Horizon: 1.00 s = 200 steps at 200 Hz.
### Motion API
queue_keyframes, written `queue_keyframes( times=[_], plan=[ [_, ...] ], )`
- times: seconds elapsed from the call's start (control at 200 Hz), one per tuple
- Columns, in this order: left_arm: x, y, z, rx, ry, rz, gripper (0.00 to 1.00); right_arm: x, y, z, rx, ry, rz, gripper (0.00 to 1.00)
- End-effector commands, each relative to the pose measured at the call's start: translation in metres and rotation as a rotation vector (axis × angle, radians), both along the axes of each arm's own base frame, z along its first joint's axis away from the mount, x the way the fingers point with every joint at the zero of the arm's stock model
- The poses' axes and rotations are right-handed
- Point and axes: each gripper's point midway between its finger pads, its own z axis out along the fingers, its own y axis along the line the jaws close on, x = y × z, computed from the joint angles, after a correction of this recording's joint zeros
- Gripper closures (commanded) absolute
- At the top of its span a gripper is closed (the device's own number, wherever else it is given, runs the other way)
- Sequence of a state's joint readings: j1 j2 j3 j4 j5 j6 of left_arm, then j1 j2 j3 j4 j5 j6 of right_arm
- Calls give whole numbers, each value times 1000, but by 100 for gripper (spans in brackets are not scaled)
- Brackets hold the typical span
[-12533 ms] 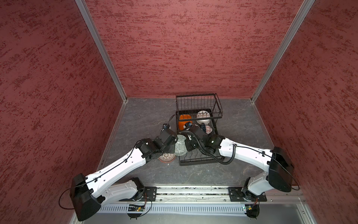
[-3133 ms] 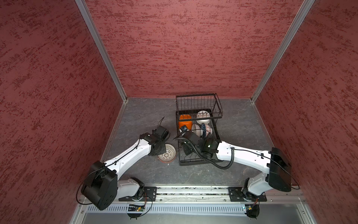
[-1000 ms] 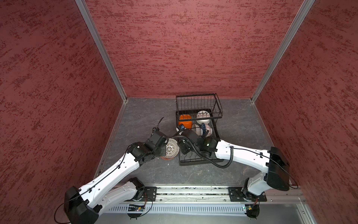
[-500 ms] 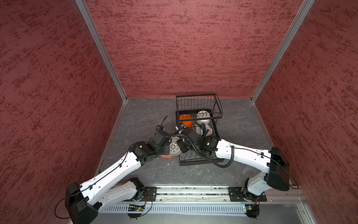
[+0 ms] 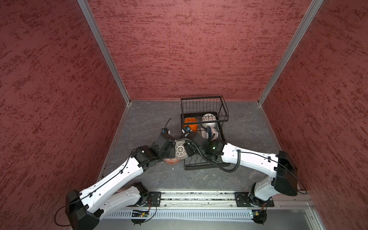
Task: Load bowls into a dish rack
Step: Place the bowl in the dish rack.
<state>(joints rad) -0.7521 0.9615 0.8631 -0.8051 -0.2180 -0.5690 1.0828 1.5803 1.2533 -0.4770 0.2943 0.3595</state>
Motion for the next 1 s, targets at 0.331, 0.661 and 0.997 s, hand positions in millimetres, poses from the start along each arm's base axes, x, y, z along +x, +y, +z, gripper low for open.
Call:
queue_keyframes(
  times=[0.331, 0.661, 0.997],
  plan=[
    [5, -9, 12, -67, -49, -4, 100, 3, -7, -3, -11, -10, -38, 78],
    [7, -13, 3, -62, -30, -8, 100, 3, -6, -5, -17, -5, -41, 100],
    [8, -15, 0, -71, -33, -11, 73, 9, -9, -9, -56, -15, -75, 100]
  ],
)
